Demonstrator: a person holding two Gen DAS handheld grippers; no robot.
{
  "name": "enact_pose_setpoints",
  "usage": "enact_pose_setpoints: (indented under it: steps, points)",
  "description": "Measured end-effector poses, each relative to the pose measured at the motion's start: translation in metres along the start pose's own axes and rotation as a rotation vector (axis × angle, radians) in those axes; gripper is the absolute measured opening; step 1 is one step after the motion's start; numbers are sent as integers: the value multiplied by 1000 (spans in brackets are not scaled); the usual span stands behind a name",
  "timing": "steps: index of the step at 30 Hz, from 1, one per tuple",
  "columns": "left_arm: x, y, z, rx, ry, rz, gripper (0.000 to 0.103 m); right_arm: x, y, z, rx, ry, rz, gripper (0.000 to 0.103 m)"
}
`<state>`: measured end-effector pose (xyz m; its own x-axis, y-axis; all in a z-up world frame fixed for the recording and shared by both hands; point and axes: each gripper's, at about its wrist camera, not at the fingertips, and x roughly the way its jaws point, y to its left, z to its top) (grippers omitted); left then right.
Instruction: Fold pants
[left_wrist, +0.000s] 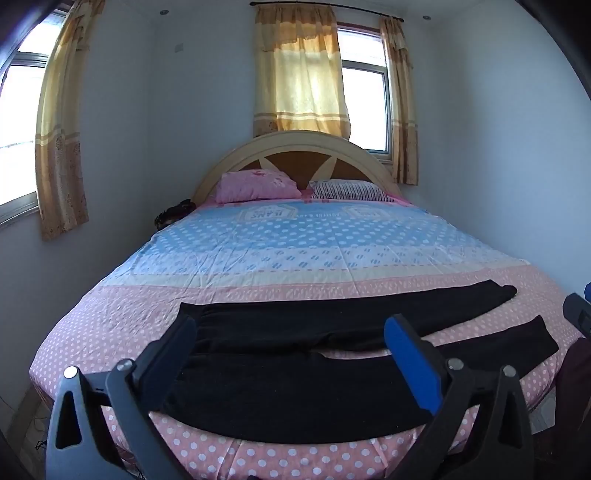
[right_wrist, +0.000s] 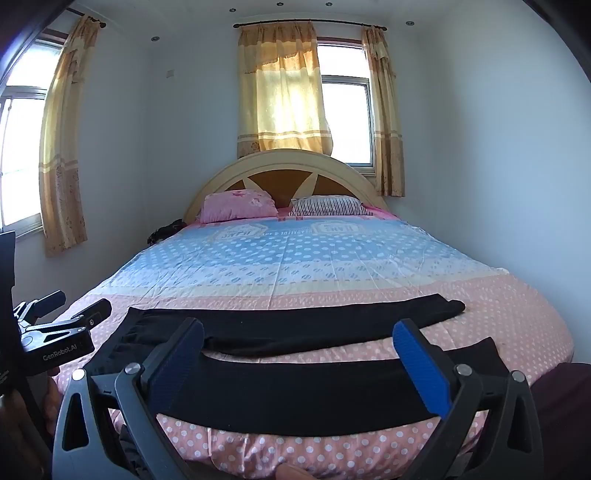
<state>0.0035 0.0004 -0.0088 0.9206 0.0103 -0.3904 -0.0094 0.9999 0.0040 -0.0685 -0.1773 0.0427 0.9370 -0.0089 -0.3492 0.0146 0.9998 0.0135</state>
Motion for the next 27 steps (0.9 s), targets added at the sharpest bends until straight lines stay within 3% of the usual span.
enact_pose_setpoints:
  steps: [27]
  points:
    - [-2,0,2,-5,-4,5,103,8,-5,-4,4,24,-5,102]
